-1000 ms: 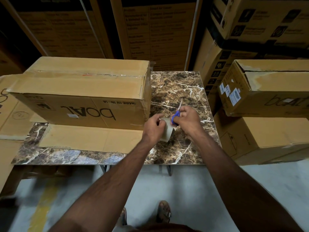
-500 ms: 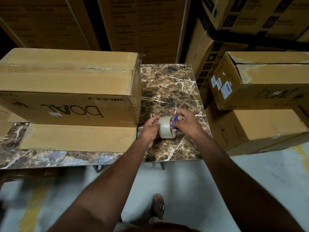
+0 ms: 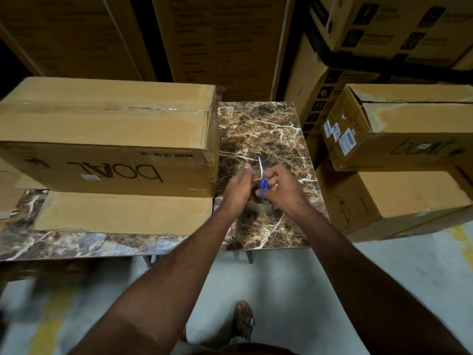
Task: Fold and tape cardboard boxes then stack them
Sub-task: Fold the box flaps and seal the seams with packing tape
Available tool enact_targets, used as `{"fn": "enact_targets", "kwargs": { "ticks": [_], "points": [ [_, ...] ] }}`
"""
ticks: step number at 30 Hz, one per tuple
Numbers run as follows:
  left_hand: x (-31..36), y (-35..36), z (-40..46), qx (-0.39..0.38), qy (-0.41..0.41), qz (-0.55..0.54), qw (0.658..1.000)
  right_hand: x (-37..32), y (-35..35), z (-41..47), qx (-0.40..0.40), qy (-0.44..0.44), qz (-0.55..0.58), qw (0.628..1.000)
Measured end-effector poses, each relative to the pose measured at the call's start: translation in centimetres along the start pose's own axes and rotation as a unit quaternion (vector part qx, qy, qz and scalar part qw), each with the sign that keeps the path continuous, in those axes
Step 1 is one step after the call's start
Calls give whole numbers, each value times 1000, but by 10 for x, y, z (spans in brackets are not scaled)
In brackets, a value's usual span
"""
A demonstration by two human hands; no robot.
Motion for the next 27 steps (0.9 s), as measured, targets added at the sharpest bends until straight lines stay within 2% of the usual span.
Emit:
{"fn": "enact_targets", "kwargs": {
  "ticks": [2, 3, 6, 10, 11, 13, 15, 17, 20, 23, 25, 27],
  "points": [
    [26, 2, -9, -72, 47, -44, 995, -13, 4, -2, 17, -24, -16, 999],
    [36, -2, -13, -65, 84, -44, 993, -19, 7, -3, 22, -39, -11, 999],
    [57, -29, -20, 24, 163, -36, 986, -40, 7, -6, 17, -81, 46, 996],
    [84, -73, -33, 148, 262, 30, 953, -63, -2, -5, -101, -155, 155, 970],
    [95, -91, -39, 184, 282, 36, 941, -70, -6, -5, -104, -173, 165, 965],
    [117, -130, -50, 252, 317, 67, 912, -79, -12, -2, -60, -188, 190, 962],
    [131, -166, -51, 321, 308, 172, 879, -86, -11, 0, -22, -191, 186, 964],
    [132, -192, -40, 371, 252, 308, 839, -98, 1, 0, -22, -211, 150, 966],
    [115, -216, -19, 343, 149, 493, 786, -125, 30, -1, -41, -248, 103, 962],
    [93, -225, -2, 295, 115, 601, 734, -148, 60, 8, -40, -312, 8, 949],
    [86, -223, 2, 296, 125, 598, 734, -151, 74, 18, -41, -330, -82, 939],
    [83, -219, 7, 290, 137, 579, 750, -147, 81, 25, -30, -357, -163, 919]
  ]
}}
Point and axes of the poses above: each hand's wrist, its own z-axis towards the middle knuckle, its own y-axis out of the palm, x = y × z, the point moved 5 cm from there along z, towards the middle knuckle, and after that the axes turned 11 degrees about z, right-handed, at the moved point
